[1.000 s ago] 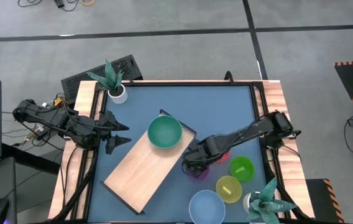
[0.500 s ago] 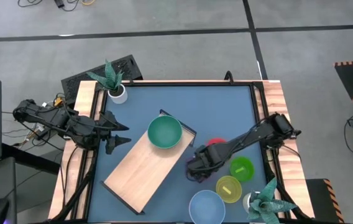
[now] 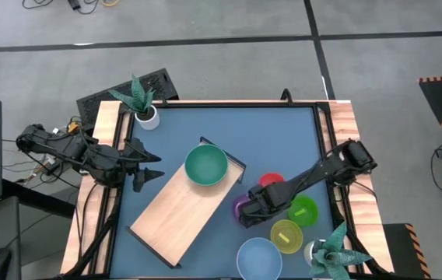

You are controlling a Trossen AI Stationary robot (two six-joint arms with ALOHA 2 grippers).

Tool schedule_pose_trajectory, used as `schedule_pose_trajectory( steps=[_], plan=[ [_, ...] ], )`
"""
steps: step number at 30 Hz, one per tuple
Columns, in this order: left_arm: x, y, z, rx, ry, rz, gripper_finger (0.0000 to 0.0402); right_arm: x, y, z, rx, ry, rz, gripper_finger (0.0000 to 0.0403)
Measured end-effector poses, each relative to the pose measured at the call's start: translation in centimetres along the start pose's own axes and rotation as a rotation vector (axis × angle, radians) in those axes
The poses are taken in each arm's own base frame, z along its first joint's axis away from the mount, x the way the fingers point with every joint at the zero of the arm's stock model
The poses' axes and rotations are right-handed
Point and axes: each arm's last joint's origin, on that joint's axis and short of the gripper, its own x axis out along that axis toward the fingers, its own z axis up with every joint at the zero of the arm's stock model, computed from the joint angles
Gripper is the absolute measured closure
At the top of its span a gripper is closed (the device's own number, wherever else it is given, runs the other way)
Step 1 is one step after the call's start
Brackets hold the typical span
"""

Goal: Place and stack bowls onto a shelf
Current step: Put the light violet bowl on the shelf

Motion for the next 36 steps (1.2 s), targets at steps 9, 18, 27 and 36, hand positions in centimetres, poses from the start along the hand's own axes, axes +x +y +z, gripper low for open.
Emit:
schedule_pose_trajectory(
  steps=[9,18,27,36],
  plan=[
    [0.0,0.0,0.0,0.0,-0.001,0.001,0.0115,0.3,-0.3,1.7,0.066,-0.016,-0.034,0.0284],
    [0.0,0.1,0.0,0.004,-0.007,0.014,0.0115,0.1,-0.3,3.0,0.073,-0.018,-0.022,0.0378],
    [0.0,0.1,0.0,0.013,-0.01,0.025,0.0115,-1.5,0.1,3.3,0.053,-0.03,0.03,0.0384],
    [0.0,0.1,0.0,0.013,-0.01,0.024,0.0115,-5.6,-0.9,3.4,0.043,-0.062,0.034,0.0384]
  ],
)
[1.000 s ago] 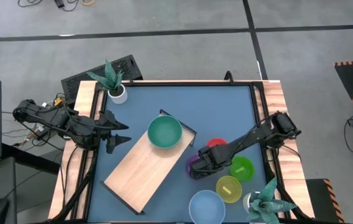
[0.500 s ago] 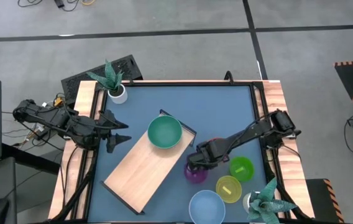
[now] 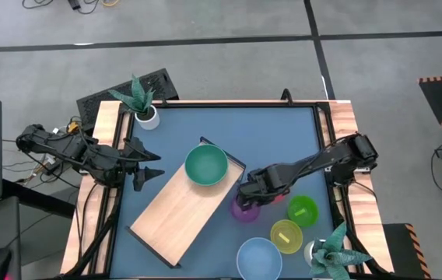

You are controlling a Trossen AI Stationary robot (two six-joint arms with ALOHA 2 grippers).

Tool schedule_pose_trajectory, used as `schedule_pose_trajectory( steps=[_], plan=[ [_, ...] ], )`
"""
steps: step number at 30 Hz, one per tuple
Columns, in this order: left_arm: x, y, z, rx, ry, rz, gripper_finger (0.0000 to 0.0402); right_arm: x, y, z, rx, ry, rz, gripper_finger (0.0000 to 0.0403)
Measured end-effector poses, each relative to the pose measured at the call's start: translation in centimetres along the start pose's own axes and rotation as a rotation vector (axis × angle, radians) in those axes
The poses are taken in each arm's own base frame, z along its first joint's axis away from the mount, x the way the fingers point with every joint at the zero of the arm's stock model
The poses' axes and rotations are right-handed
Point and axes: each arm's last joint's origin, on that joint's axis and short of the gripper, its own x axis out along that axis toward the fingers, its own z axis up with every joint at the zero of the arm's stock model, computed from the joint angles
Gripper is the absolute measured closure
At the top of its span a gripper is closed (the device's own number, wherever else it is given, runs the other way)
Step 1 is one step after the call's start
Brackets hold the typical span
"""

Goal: Place and stack bowls onto a shelf
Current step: Put the light violet bowl on the shelf

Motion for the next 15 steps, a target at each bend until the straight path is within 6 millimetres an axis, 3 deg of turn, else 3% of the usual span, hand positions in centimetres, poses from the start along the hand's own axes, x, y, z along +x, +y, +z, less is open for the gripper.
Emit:
schedule_pose_trajectory(
  steps=[3,10,15],
  plan=[
    [0.0,0.0,0.0,-0.006,0.0,0.0,0.0115,-2.1,-0.5,-0.1,-0.003,-0.002,0.046,0.0384],
    [0.0,0.0,0.0,-0.02,0.001,0.0,0.0115,-9.1,-1.2,-1.4,-0.017,-0.002,0.261,0.0384],
    [0.0,0.0,0.0,-0.026,0.0,0.0,0.0115,-14.0,-0.8,-2.2,-0.044,0.004,0.444,0.0384]
  ],
)
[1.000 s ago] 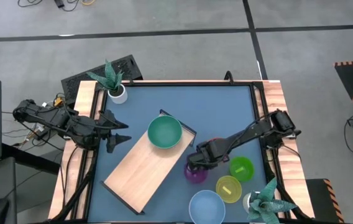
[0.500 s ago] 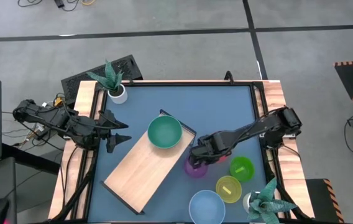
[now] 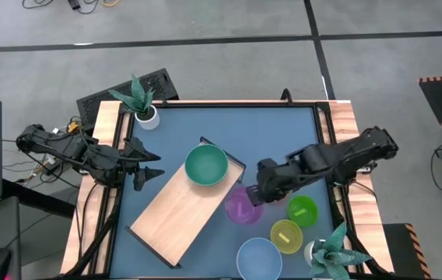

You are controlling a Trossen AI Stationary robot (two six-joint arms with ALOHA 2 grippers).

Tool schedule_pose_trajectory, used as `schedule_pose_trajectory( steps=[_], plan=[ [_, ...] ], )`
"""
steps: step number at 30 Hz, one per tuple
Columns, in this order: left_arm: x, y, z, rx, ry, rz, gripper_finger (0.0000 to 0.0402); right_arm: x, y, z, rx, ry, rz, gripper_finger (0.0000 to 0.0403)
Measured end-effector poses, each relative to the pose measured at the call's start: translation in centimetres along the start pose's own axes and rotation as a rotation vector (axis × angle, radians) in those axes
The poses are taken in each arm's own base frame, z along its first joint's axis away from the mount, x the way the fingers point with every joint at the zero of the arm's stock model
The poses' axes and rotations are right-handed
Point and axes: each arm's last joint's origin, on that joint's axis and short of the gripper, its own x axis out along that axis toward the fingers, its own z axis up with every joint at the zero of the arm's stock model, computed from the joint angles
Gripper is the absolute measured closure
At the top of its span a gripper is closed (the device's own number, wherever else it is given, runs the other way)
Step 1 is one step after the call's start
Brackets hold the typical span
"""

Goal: Place and stack bowls onto a shelf
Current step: Put the light violet bowl on the shelf

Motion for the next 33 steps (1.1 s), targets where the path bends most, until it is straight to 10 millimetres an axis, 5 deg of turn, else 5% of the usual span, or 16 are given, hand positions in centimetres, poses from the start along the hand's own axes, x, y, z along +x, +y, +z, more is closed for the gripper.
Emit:
schedule_pose_trajectory(
  steps=[6,16,23,33],
  plan=[
    [0.0,0.0,0.0,-0.008,0.0,0.0,0.0115,-0.8,4.0,0.6,-0.082,-0.012,0.119,0.0384],
    [0.0,0.0,0.0,-0.008,0.004,-0.005,0.0115,3.4,9.7,3.0,-0.307,-0.008,0.171,0.0384],
    [0.0,0.0,-0.1,0.004,0.013,0.001,0.0115,6.4,10.8,5.0,-0.344,-0.031,0.147,0.0384],
    [0.0,0.1,-0.2,0.01,0.024,0.009,0.0115,9.1,10.5,5.3,-0.316,-0.033,0.069,0.0384]
  ],
)
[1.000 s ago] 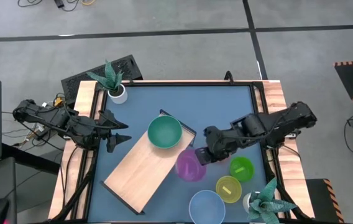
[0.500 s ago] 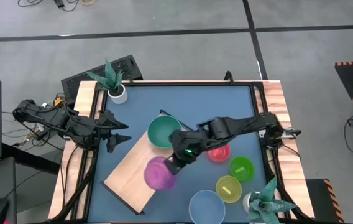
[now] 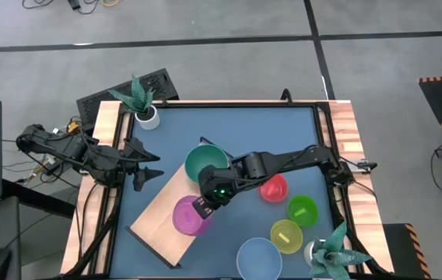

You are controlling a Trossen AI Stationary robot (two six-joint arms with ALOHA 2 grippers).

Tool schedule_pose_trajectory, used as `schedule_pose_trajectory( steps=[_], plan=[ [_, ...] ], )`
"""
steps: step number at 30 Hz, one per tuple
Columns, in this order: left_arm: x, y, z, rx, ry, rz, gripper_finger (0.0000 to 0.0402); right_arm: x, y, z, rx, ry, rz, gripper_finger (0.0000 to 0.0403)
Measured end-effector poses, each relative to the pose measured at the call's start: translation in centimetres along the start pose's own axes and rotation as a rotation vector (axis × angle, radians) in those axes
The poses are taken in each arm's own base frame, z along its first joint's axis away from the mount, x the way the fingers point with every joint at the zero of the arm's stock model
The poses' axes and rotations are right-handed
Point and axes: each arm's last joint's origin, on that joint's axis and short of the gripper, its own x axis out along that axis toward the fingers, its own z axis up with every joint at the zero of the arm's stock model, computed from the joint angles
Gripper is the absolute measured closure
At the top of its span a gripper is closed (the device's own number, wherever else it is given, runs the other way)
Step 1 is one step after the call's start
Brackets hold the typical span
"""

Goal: Place and stack bowls onto a shelf
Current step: Put the light violet bowl on the shelf

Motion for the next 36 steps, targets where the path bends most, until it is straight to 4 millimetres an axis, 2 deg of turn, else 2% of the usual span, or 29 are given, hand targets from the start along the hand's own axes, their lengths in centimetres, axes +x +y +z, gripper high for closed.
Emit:
schedule_pose_trajectory(
  steps=[2,8,12,18,29,36],
  plan=[
    [0.0,0.0,0.0,0.001,0.001,0.001,0.0115,1.0,-0.1,0.1,0.006,0.004,-0.014,0.0384],
    [0.0,0.1,-0.1,0.006,0.011,0.008,0.0115,1.5,0.0,0.3,0.01,-0.013,-0.01,0.0384],
    [0.0,0.1,-0.1,0.006,0.008,0.01,0.0115,1.6,-0.3,0.4,0.014,-0.028,-0.033,0.0381],
    [0.0,0.1,-0.1,0.006,0.006,0.014,0.0115,1.9,-0.5,1.1,0.009,-0.038,-0.034,0.0345],
    [0.0,0.1,-0.1,0.005,0.006,0.014,0.0115,2.1,0.1,1.6,-0.09,-0.062,0.042,0.0336],
    [0.0,0.1,-0.1,0.004,0.006,0.014,0.0115,2.1,0.4,2.0,-0.114,-0.072,0.092,0.0287]
  ],
)
